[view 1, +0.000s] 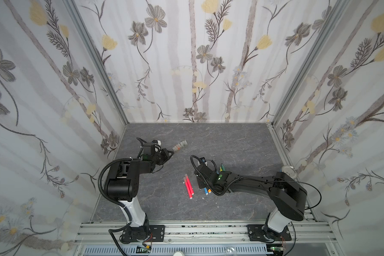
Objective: Open the pen caps
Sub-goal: 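Lower the blue highlighter by the markers while the left carries the cap, then set the clear cap at the end of the cap row with the left gripper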
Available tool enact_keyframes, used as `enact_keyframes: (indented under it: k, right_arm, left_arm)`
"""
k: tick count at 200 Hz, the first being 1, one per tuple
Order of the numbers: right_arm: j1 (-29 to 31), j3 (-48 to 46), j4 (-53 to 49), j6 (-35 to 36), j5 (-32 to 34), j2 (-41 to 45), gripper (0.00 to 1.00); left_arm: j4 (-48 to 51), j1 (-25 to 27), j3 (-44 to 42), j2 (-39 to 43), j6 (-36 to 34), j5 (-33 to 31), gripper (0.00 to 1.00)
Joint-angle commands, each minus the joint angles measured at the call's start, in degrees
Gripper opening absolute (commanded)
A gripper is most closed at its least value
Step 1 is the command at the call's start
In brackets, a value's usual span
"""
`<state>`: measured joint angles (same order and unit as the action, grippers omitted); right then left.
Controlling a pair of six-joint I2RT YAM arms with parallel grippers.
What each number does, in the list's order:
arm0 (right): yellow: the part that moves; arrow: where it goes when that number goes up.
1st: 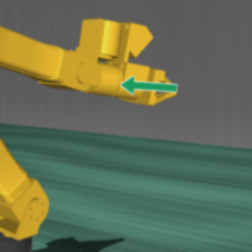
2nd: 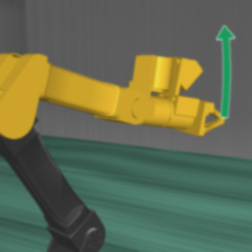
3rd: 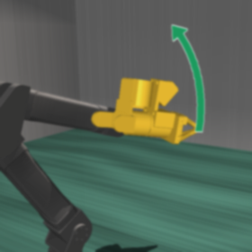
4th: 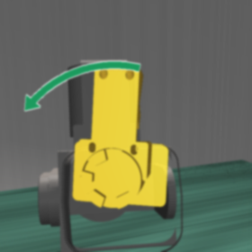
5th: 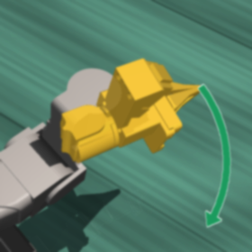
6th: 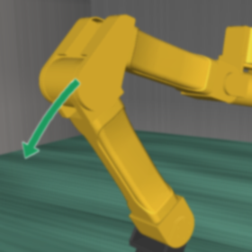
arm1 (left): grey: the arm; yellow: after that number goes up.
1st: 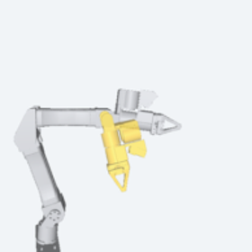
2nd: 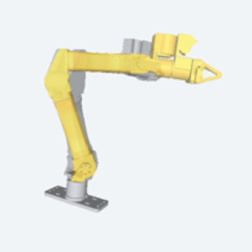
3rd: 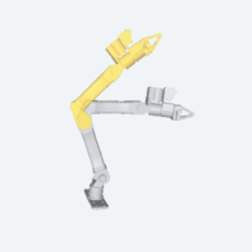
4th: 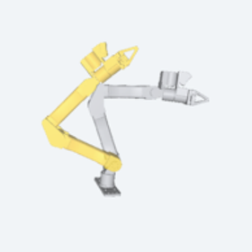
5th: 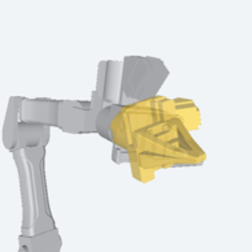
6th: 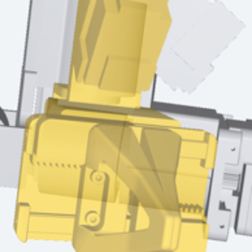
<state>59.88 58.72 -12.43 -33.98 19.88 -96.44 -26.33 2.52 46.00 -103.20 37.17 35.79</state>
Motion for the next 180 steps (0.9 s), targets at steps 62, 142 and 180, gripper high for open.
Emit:
enact_keyframes:
  k: [62, 142, 180]
  right_arm:
    - [-0.11, -3.9, 0.11, -0.25, 2.12, 4.64, 0.34]
    - [-0.37, -6.34, 1.42, -0.82, 1.32, 6.98, 0.35]
    - [-0.39, -6.51, 1.96, -0.81, 0.94, 6.66, 0.35]
  left_arm:
    - [5.47, -0.23, 7.23, -7.76, -3.29, -2.39, 0.0]
    - [6.65, -0.5, 11.52, -11.62, -3.15, -2.59, 0.11]
    - [6.38, -0.5, 11.95, -12.79, -3.07, -2.68, 0.17]
